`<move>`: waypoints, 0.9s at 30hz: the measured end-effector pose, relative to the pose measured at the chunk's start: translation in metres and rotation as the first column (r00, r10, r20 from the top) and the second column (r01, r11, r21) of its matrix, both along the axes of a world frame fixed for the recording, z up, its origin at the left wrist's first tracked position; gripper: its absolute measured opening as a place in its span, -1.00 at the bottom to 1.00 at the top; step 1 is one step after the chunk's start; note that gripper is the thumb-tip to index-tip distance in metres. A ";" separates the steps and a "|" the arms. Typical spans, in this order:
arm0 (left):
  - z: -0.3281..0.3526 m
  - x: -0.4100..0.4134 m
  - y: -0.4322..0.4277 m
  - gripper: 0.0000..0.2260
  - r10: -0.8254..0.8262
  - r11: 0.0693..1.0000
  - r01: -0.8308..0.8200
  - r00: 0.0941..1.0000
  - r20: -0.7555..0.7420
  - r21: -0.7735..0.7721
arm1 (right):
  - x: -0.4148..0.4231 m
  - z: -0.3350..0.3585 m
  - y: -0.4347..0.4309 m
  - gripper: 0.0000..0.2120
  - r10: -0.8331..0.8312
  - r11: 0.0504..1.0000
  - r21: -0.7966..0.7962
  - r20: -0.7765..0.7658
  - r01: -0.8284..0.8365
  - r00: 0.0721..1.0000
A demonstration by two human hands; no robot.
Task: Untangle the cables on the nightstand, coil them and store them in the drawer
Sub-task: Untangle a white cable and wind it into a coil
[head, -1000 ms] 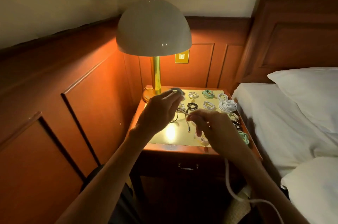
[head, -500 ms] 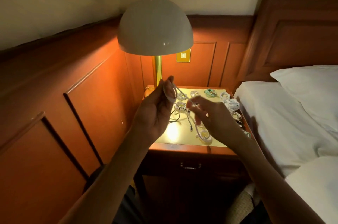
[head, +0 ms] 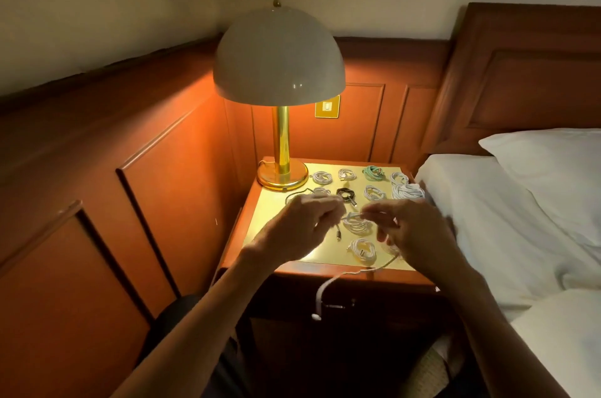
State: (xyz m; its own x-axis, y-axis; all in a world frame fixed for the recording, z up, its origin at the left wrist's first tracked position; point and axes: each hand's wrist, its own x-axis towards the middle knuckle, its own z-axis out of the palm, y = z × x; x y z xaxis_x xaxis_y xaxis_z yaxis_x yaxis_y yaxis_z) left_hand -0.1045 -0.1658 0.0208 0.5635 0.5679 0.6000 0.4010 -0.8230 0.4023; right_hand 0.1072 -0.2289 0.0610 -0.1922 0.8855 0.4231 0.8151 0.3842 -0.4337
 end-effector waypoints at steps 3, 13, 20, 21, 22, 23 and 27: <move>0.013 -0.011 -0.005 -0.81 -0.175 0.816 0.214 0.977 0.122 -0.537 | 0.003 0.007 0.002 -0.74 0.028 0.976 0.204 0.247 -0.080 0.969; 0.043 0.000 -0.024 -0.71 0.381 -0.021 0.994 -0.095 0.920 0.111 | -0.017 -0.006 0.012 -0.63 0.174 0.948 0.288 -0.099 -0.139 0.980; 0.025 0.039 -0.007 -0.82 0.428 0.901 -0.145 0.452 0.783 -0.409 | -0.050 -0.019 -0.002 -0.76 0.054 0.999 0.000 -0.092 -0.054 0.994; 0.024 0.036 -0.004 -0.83 0.410 0.912 -0.276 0.554 0.725 -0.305 | -0.046 -0.017 -0.001 -0.75 0.038 0.999 0.023 -0.085 -0.036 0.996; 0.022 0.032 -0.001 -0.83 0.381 0.920 -0.338 0.655 0.653 -0.198 | -0.042 -0.016 0.000 -0.74 0.016 0.998 0.056 -0.059 -0.012 0.998; 0.021 0.029 0.000 -0.84 0.349 0.926 -0.371 0.756 0.555 -0.077 | -0.036 -0.014 0.001 -0.72 -0.007 0.996 0.094 -0.019 0.009 1.000; 0.008 0.021 -0.003 -0.87 0.201 0.971 -0.223 0.958 0.206 0.089 | -0.015 0.001 0.005 -0.69 0.009 0.984 0.176 0.035 -0.015 0.999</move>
